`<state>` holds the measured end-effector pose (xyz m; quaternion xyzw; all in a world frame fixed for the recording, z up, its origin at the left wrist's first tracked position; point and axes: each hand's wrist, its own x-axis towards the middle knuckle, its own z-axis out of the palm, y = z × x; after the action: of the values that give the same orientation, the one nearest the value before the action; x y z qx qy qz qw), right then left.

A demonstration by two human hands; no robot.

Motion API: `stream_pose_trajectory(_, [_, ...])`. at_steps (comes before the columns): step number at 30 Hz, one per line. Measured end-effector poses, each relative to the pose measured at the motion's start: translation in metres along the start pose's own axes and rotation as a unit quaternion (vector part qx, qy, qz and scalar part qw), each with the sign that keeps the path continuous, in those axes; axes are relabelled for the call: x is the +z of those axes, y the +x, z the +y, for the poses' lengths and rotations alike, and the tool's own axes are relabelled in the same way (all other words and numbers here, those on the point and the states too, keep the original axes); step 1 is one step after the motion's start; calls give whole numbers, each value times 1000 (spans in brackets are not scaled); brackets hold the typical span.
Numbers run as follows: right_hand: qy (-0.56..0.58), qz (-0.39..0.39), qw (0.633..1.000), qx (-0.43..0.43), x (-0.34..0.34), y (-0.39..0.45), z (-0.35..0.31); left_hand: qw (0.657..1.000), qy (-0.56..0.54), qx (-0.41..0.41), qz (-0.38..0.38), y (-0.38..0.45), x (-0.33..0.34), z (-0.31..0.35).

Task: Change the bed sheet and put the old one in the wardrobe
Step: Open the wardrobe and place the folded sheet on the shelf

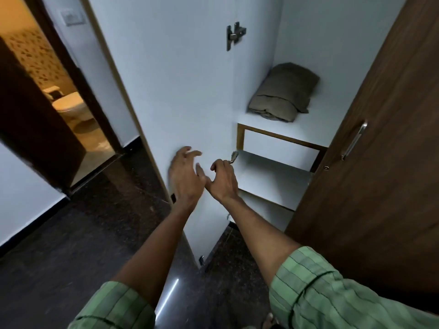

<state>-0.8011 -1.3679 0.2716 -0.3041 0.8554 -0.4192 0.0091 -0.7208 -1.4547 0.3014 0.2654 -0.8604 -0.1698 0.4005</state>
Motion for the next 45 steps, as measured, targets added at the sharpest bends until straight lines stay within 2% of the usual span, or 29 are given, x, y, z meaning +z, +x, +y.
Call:
stream_pose_trajectory(3, [-14,-23,999,-35,12,-20,-35,988,43,-93,117,-19,-46,-18])
stream_pose_trajectory(5, [-20,-35,998,-50,17,-32,-51,977,9,-146,157,-32,-63,-25])
stream_pose_trajectory(7, [-26,-44,997,-66,18,-40,-63,967,-118,-189,126,-36,-72,-31])
stream_pose_trajectory(9, [-33,-39,995,-84,17,-47,-71,941,-230,-244,41,-34,-78,-34])
stream_pose_trajectory(11, [-35,-22,994,-97,16,-59,-74,921,-261,-288,7,-37,-89,-39])
stream_pose_trajectory(14, [-34,8,994,-103,12,-80,-76,900,-301,-317,-3,-43,-102,-45])
stream_pose_trajectory(18, [-39,65,990,-116,-10,-93,-73,901,-280,-330,-15,-50,-100,-28])
stream_pose_trajectory(21, [-16,99,989,-106,-28,-97,-65,895,-301,-325,-48,-54,-87,-17])
stream_pose_trajectory(25, [9,141,985,-94,-59,-100,-45,898,-319,-269,-139,-49,-67,10])
stream_pose_trajectory(31, [-31,242,970,-16,-115,-105,20,937,-218,-110,-250,-45,-10,65])
stream_pose_trajectory(33, [-45,291,955,33,-140,-97,41,947,-145,-61,-280,-39,12,94])
stream_pose_trajectory(37, [-69,347,919,173,-178,-80,74,958,-18,24,-285,-33,47,152])
stream_pose_trajectory(41, [-73,360,893,259,-215,-49,106,939,3,18,-343,-10,85,207])
stream_pose_trajectory(45, [-90,373,881,278,-239,-13,136,919,4,-23,-393,18,137,232])
